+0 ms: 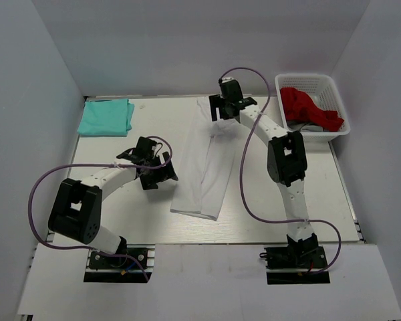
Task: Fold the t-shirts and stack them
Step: Rotate the tshirt 90 degrees
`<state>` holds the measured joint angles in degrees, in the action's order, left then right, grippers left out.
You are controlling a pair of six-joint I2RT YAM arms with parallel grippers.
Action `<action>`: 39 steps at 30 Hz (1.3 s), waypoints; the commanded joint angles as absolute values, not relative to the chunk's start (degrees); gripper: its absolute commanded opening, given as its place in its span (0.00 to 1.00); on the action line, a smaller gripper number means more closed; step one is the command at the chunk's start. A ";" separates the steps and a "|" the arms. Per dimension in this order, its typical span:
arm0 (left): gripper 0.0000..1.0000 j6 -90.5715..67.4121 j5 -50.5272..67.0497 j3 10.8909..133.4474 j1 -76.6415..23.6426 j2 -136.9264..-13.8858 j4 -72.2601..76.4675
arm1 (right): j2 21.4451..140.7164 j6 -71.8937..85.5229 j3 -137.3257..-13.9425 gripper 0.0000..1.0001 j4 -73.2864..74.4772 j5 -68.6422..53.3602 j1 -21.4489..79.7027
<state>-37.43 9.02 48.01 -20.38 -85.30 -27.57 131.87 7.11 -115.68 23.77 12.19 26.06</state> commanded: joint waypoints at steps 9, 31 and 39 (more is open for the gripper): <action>1.00 -36.47 7.30 49.13 -20.57 -84.64 -26.46 | 140.36 4.93 -126.56 0.90 21.62 29.77 31.64; 1.00 -36.47 5.54 47.46 -20.57 -82.44 -26.98 | 129.74 14.58 -108.12 0.90 23.65 39.20 31.55; 1.00 -36.47 5.54 47.46 -20.57 -81.83 -29.96 | 119.98 19.08 -92.99 0.90 12.14 30.17 31.55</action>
<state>-36.88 6.37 48.01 -20.38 -84.84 -28.23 124.62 16.73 -94.54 19.40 34.13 31.64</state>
